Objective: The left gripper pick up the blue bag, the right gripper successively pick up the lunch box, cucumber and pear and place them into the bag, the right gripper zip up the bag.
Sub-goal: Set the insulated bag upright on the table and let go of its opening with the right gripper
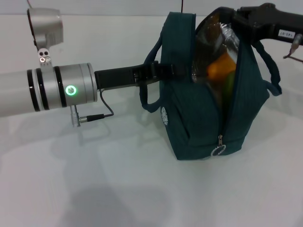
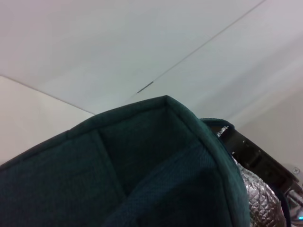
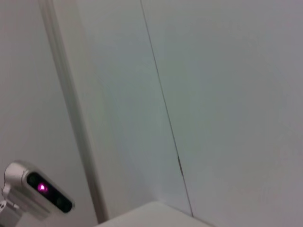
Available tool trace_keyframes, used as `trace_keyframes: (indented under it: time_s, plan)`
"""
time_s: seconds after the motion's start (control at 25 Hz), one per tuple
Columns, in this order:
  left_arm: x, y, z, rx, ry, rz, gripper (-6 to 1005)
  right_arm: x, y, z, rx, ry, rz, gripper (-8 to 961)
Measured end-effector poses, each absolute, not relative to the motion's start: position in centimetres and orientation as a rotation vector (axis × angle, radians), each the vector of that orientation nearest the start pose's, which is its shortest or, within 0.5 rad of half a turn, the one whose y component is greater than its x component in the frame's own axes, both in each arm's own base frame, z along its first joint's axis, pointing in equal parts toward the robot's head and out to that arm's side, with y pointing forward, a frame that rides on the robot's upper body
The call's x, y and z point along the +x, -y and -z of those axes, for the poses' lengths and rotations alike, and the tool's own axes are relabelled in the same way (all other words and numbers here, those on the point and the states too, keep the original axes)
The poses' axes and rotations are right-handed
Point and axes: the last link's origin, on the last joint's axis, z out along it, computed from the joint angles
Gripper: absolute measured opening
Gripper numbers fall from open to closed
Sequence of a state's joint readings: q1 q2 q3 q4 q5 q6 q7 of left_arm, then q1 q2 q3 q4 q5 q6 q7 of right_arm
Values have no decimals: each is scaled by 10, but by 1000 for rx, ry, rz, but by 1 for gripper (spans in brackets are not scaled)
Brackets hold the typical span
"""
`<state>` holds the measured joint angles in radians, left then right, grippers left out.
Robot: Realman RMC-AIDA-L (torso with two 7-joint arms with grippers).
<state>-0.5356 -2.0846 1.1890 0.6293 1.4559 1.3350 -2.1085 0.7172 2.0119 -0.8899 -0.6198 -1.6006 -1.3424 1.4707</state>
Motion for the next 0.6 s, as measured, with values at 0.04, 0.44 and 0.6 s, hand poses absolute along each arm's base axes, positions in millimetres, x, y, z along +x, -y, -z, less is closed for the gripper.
trace_keyframes:
  time_s: [0.04, 0.44, 0.6]
  plan:
    - [-203, -349, 39, -2481, 1606, 1077, 40, 176, -411, -22, -2566, -500, -928, 71]
    - [-214, -345, 37, -2434, 1628, 1098, 40, 178, -406, -17, -2564, -527, -969, 79]
    - [-217, -343, 35, -2416, 1633, 1107, 41, 185, -402, -31, -2489, -526, -1062, 82]
